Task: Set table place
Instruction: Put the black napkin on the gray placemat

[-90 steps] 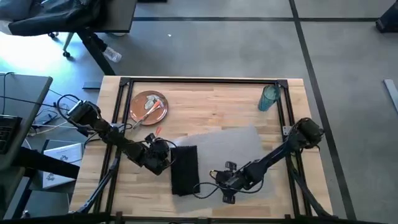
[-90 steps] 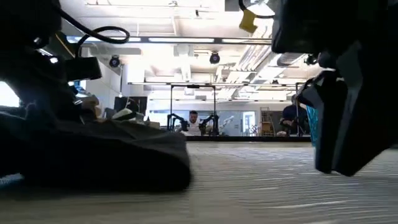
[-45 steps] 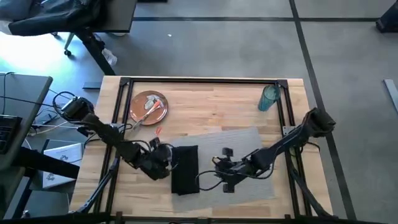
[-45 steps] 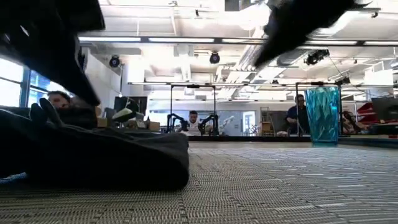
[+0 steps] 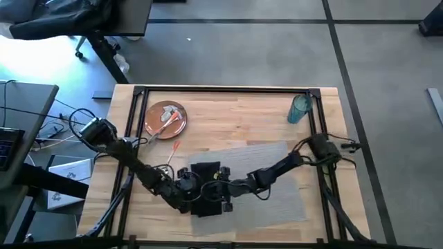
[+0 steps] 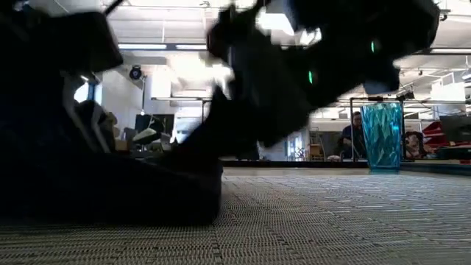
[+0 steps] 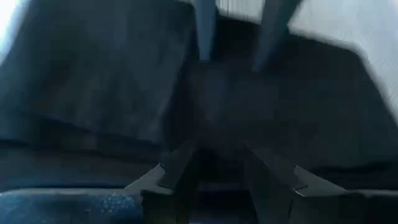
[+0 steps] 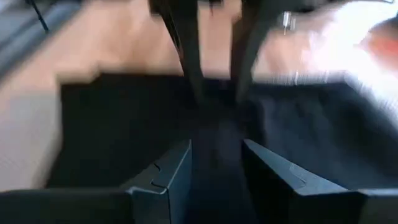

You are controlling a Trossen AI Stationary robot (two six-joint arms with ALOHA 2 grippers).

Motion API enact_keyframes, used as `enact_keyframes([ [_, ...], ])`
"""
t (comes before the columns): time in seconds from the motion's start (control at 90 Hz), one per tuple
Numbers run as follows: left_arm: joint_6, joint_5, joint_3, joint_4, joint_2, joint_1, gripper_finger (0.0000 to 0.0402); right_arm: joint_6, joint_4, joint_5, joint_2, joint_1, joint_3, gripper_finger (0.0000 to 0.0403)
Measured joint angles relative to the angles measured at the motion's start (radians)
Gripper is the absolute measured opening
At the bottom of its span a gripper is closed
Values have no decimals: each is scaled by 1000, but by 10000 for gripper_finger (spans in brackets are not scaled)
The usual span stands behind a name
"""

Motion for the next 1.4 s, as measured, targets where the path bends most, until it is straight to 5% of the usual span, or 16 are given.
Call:
enact_keyframes([
  [0.444,4,-55,15,-8,-57,-45,113,21,-84,-3,-39,1,14,126],
  [0.678,103,-241,15,-10,-94,-16,113,26,-5,-84,-59,15,68,126],
  [0.989,144,-236,3,-21,-46,101,113,21,30,-94,59,53,170,126],
  [1.4,14,-240,-22,-14,46,131,113,123,37,-110,159,66,197,126],
])
